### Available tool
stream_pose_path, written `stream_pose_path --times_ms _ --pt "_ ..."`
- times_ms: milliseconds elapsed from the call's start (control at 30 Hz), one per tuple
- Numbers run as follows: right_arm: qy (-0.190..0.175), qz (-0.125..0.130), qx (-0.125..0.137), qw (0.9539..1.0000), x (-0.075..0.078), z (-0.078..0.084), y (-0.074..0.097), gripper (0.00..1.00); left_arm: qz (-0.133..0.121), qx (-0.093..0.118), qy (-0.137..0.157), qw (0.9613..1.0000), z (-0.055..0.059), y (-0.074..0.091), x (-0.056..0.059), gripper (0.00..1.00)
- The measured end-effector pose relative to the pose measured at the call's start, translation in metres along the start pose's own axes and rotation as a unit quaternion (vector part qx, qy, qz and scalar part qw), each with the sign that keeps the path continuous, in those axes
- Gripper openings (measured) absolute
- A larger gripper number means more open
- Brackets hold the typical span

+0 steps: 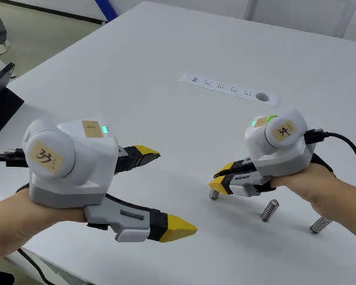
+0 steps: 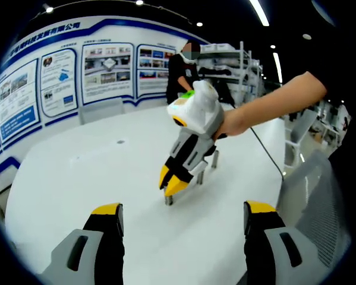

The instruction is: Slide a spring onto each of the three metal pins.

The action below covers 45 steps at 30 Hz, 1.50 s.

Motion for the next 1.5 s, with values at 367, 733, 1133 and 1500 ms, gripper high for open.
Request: stream_pose_path --times_ms 367,733,1133,1500 --pt "-0.013 -0.001 0.017 0.9998 0.003 -0.009 0.006 0.13 0.005 -0.003 -0.004 1.0 -0.002 -0.002 0.004 0.84" --pt "-0.014 0.014 0.05 0.9986 0.009 -0.019 0.04 0.17 0.012 0.004 -0.008 0.9999 -0.012 -0.01 0.019 0.85" --pt "-0.035 0.06 0.109 0.9916 0.028 -0.011 0.119 0.21 0.009 0.0 -0.031 0.9995 -0.033 -0.012 0.022 0.85" --pt "-0.097 0.138 0.127 0.9774 0.056 0.049 0.205 0.27 0.0 -0.016 -0.031 0.9994 -0.029 -0.03 0.024 0.88"
Point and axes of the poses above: the centre of the closed fingertips' face, and the gripper's own axes: y roughly backward along the fingers, x roughly to its right, z roughly out of its underside, the point moved 2 cm from there along y, roughly backward along the fingers, and after that the axes turned 6 degrees about z, right-handed, at the moved point
